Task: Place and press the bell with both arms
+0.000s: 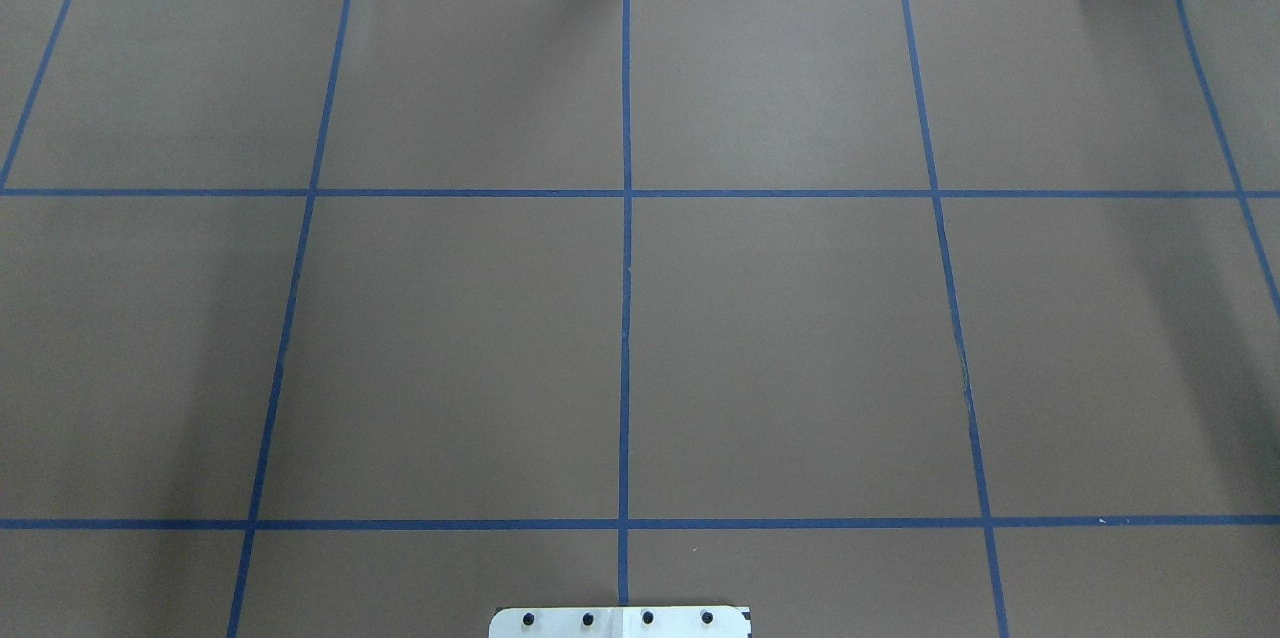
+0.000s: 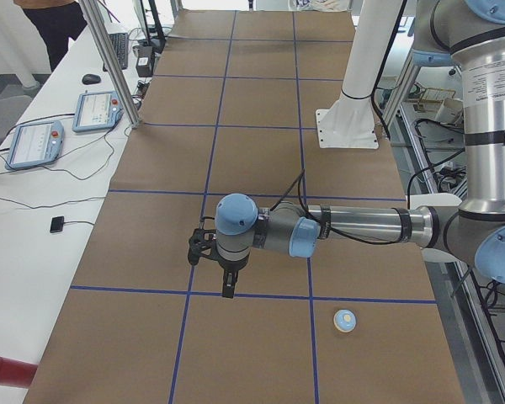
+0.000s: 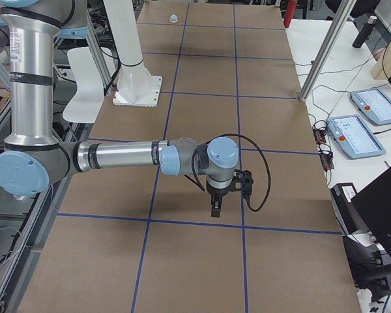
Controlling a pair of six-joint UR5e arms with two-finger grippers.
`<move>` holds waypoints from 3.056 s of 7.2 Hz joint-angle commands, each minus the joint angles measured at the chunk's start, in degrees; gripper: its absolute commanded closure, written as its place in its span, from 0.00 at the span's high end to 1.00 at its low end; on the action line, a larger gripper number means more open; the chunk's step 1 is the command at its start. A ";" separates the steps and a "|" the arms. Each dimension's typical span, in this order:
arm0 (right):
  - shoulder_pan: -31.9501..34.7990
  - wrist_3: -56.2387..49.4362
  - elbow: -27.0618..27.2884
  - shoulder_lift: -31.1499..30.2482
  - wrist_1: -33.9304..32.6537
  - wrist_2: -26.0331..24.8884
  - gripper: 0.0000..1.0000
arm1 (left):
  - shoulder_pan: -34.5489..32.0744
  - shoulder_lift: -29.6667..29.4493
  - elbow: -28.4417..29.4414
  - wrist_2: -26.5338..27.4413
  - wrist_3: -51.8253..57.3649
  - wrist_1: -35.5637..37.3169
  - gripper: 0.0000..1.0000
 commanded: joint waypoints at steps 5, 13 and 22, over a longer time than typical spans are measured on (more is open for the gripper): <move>-0.08 0.26 0.05 0.12 -0.07 0.20 1.00 | 0.01 3.84 -1.59 -0.40 0.99 -4.27 1.00; -0.52 0.53 -3.18 0.47 7.10 0.89 1.00 | 0.09 6.29 -2.47 -0.58 0.20 -3.56 0.99; -3.24 0.26 -4.08 0.38 13.19 1.51 1.00 | 13.99 13.77 4.39 -5.69 0.81 4.11 1.00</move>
